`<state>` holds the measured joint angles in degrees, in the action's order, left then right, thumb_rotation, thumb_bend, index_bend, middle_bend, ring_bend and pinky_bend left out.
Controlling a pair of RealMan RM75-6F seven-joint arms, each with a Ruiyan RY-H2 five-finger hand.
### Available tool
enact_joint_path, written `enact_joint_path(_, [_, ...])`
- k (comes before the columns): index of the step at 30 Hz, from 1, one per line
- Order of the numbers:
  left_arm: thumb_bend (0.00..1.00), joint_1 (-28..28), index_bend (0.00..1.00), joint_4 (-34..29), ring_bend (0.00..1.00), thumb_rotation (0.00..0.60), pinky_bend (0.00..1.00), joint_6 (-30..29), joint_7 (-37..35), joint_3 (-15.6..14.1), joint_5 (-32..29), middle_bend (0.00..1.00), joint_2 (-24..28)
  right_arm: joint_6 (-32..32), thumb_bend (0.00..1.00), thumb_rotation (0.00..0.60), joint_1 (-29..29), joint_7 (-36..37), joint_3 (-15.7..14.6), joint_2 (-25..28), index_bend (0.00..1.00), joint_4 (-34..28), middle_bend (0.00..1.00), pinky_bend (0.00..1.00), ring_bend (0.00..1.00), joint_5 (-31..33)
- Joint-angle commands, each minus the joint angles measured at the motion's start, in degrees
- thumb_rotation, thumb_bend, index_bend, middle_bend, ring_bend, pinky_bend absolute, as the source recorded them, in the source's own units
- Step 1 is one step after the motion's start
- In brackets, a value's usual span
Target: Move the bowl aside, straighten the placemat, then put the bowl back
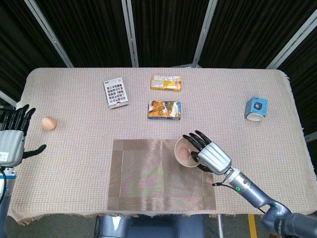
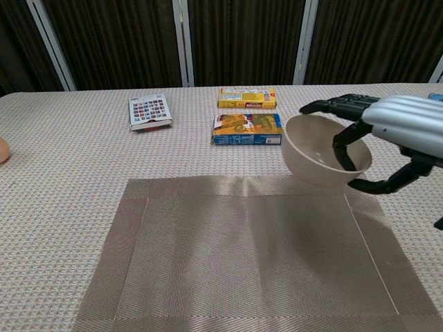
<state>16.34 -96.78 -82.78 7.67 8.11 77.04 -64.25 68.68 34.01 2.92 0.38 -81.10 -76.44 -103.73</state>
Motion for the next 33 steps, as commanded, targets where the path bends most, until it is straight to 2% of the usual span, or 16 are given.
enact_joint_path(1, [0.0, -0.1, 0.0, 0.1, 0.0, 0.6, 0.0, 0.1, 0.0, 0.1, -0.1, 0.0, 0.0, -4.3, 0.35, 0.6, 2.9, -2.2, -0.8, -1.6, 0.75, -1.9, 0.03, 0.0, 0.0, -1.6])
enact_joint_path(10, [0.0, -0.4, 0.0, 0.2, 0.0, 0.6, 0.0, 0.4, -0.9, 0.4, -0.2, 0.0, 0.4, -8.6, 0.35, 0.6, 5.0, -6.4, -1.9, -6.4, 0.76, -0.8, 0.03, 0.0, 0.0, -1.6])
enact_joint_path(11, [0.0, -0.5, 0.0, 0.2, 0.0, 0.6, 0.0, 0.3, -1.0, 0.4, -0.2, 0.0, 0.4, -8.6, 0.35, 0.6, 5.0, -6.6, -2.0, -6.5, 0.73, -0.7, 0.03, 0.0, 0.0, -1.6])
enact_joint_path(12, [0.0, -0.5, 0.0, 0.2, 0.0, 0.6, 0.0, 0.3, -1.1, 0.5, -0.2, 0.0, 0.5, -8.8, 0.35, 0.6, 5.0, -6.9, -2.2, -6.9, 0.67, -0.5, 0.03, 0.0, 0.0, -1.5])
enact_joint_path(13, [0.0, -0.6, 0.0, 0.2, 0.0, 0.6, 0.0, 0.3, -1.3, 0.5, -0.2, 0.0, 0.6, -8.9, 0.32, 0.6, 5.0, -7.3, -2.3, -7.2, 0.52, -0.3, 0.02, 0.0, 0.0, -1.3])
enact_joint_path(14, [0.0, -0.6, 0.0, 0.2, 0.0, 0.6, 0.0, 0.3, -1.4, 0.5, -0.2, 0.0, 0.7, -9.0, 0.23, 0.6, 4.9, -7.6, -2.3, -7.4, 0.29, -0.2, 0.01, 0.0, 0.0, -1.2])
enact_joint_path(16, [0.0, -0.7, 0.0, 0.1, 0.0, 0.6, 0.0, 0.3, -1.7, 0.6, -0.1, 0.0, 0.8, -9.5, 0.08, 0.6, 4.8, -9.3, -2.5, -7.5, 0.05, -0.2, 0.0, 0.0, 0.0, -0.8])
enact_joint_path(17, [0.0, -0.8, 0.0, 0.1, 0.0, 0.6, 0.0, 0.3, -1.7, 0.6, -0.1, 0.0, 0.8, -9.7, 0.02, 0.6, 4.8, -9.9, -2.5, -7.4, 0.0, -0.5, 0.0, 0.0, 0.0, -0.5])
enact_joint_path(21, [0.0, -0.9, 0.0, -0.1, 0.0, 0.6, 0.0, 0.5, -1.8, 0.5, 0.2, 0.0, 0.9, -9.0, 0.0, 0.6, 3.9, -13.4, -1.9, -6.4, 0.0, -3.6, 0.0, 0.0, 0.0, 0.9])
enact_joint_path(25, [0.0, -1.2, 0.0, -0.5, 0.0, 0.6, 0.0, 0.1, -1.6, 0.3, 0.6, 0.0, 1.1, -7.7, 0.0, 0.6, 2.7, -13.9, -2.0, -3.8, 0.0, -7.6, 0.0, 0.0, 0.0, 2.2])
enact_joint_path(33, [0.0, -4.1, 0.0, -2.5, 0.0, 0.6, 0.0, -4.2, 0.4, -1.4, 3.5, 0.0, 1.6, 4.3, 0.0, 0.6, -5.8, -17.2, -2.8, 9.4, 0.0, -15.8, 0.0, 0.0, 0.0, 5.1])
